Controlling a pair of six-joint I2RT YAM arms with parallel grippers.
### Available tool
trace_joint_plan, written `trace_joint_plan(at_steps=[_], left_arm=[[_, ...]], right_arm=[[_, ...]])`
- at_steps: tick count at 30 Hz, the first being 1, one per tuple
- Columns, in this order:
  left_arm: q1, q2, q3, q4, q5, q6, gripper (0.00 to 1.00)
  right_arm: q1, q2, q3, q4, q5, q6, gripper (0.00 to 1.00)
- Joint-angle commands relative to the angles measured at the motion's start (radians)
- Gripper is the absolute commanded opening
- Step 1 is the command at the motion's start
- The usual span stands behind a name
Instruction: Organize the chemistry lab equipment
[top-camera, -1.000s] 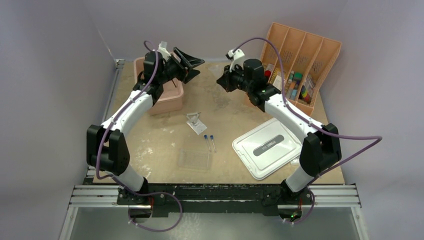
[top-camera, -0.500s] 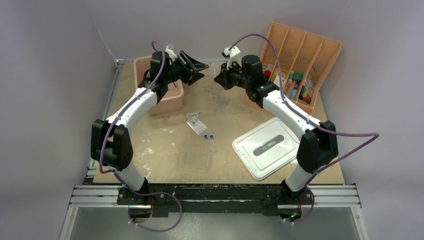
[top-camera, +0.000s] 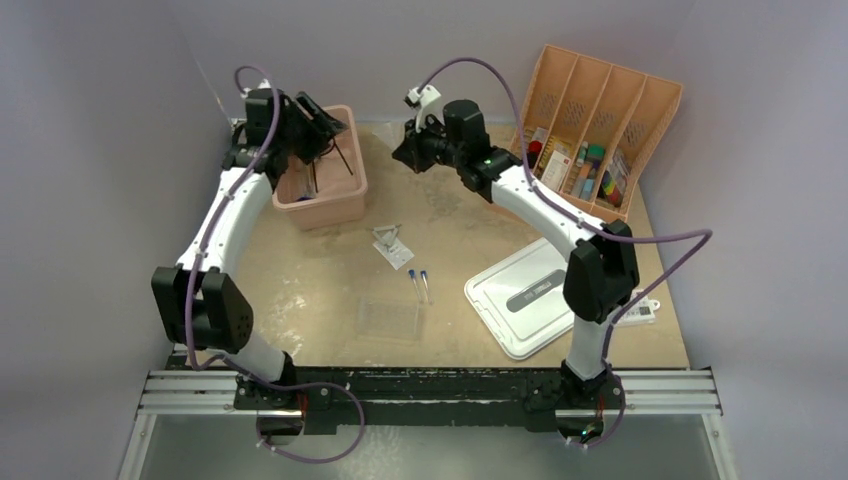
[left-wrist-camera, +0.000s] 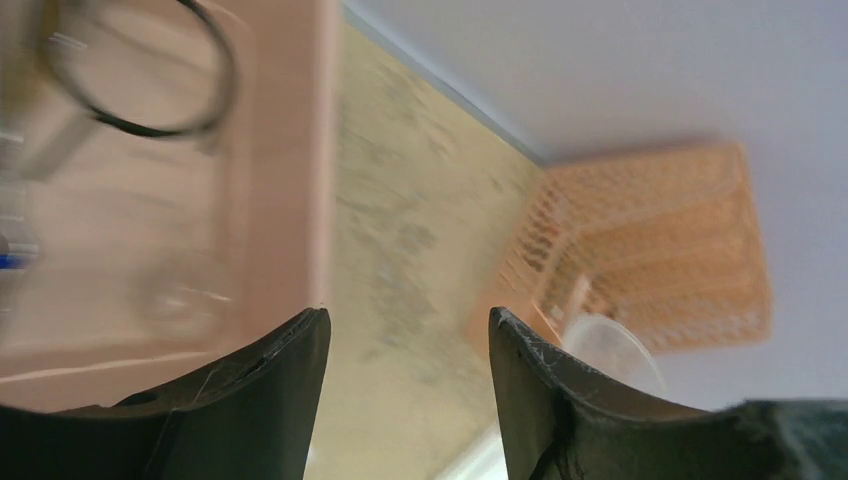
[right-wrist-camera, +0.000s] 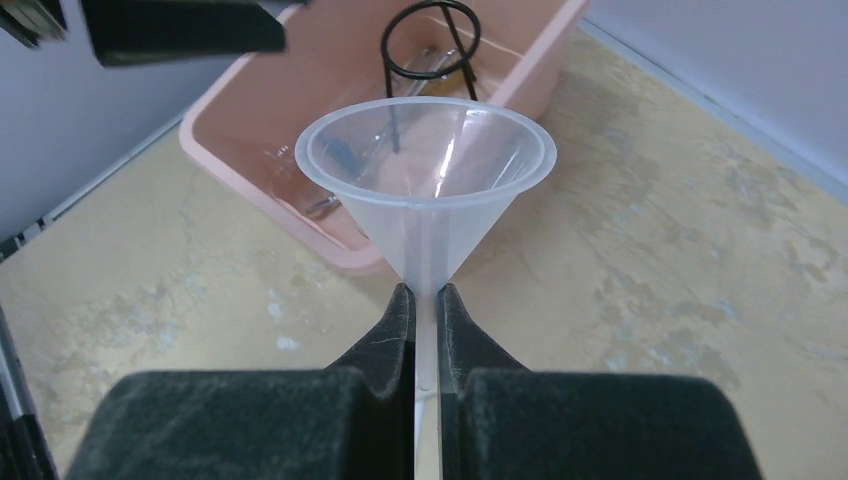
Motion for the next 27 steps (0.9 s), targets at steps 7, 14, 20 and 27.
trace_joint_plan(at_steps=[7,14,20,27], left_arm=[[0.073,-0.189,-0.053,-0.252,-0.736,0.272,0.59],[0.098,-0.180,-0.085,-0.263,-0.707,0.271,0.60],[0.103,-0.154,-0.070,-0.268,-0.678,0.260,0.59],[0.105,-0.127,-0.057,-0.273,-0.652,0.256,0.59]], right_arm=[[0.104,0.185,0.234,-0.009,0.052,0.104,0.00],[0.147,0.294,0.353,-0.042,0.051,0.114,0.00],[0.154,0.370,0.416,-0.036,0.053,0.118,0.00],[0.156,0.481,0.514,-0.079,0.104,0.103,0.00]])
